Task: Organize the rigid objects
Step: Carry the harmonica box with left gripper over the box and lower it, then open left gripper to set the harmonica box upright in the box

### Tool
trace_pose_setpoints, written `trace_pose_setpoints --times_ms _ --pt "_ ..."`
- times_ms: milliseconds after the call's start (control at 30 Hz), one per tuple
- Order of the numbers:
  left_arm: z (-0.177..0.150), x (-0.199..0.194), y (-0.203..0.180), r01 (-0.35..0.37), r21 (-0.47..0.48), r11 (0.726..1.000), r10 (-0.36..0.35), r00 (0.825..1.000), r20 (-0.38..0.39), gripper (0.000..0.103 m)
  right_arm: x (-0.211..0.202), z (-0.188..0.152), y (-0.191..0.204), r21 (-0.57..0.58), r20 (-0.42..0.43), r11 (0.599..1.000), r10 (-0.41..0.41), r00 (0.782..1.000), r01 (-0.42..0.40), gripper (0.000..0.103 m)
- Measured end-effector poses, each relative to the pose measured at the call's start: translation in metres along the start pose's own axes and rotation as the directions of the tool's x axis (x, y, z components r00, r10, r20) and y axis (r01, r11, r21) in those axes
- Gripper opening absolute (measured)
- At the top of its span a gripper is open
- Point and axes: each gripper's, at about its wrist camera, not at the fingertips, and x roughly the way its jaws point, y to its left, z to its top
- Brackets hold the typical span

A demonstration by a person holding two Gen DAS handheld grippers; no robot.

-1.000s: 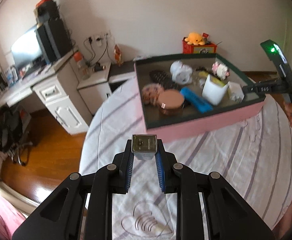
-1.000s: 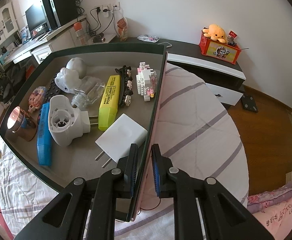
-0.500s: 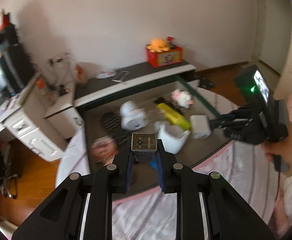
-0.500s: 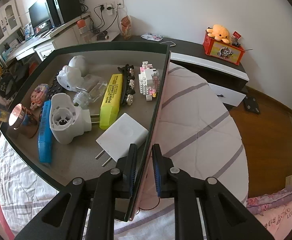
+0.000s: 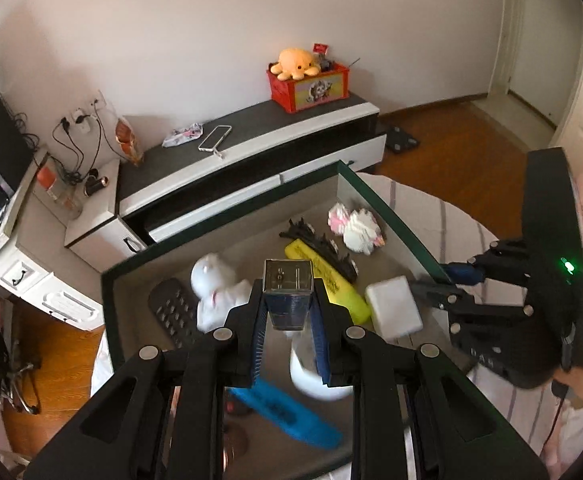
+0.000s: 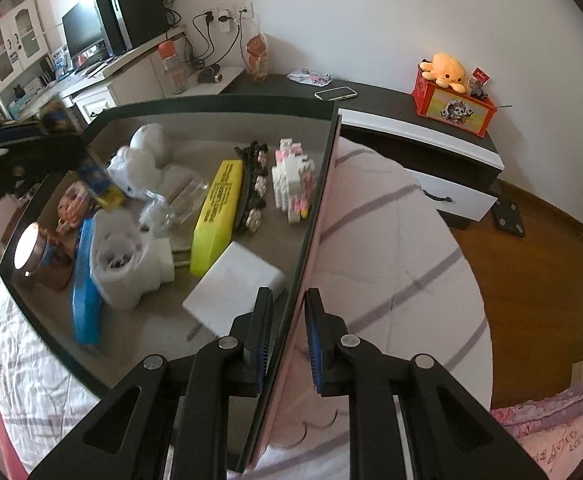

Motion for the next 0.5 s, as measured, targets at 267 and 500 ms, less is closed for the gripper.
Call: trace_pose_setpoints --times_ms 267,500 --pt "0.031 0.041 0.006 -0.032 -0.023 0.999 0.032 0.999 -0.033 0.021 0.005 0.011 -0.002 -0.021 0.003 1.0 -0.007 1.0 0.008 0.017" --pt "0.03 0.069 0.014 -0.047 -0.057 0.997 0.043 0.996 -0.076 0.021 0.016 0.029 -0.008 -0.007 0.015 1.0 -0.016 1.0 0.016 0.016"
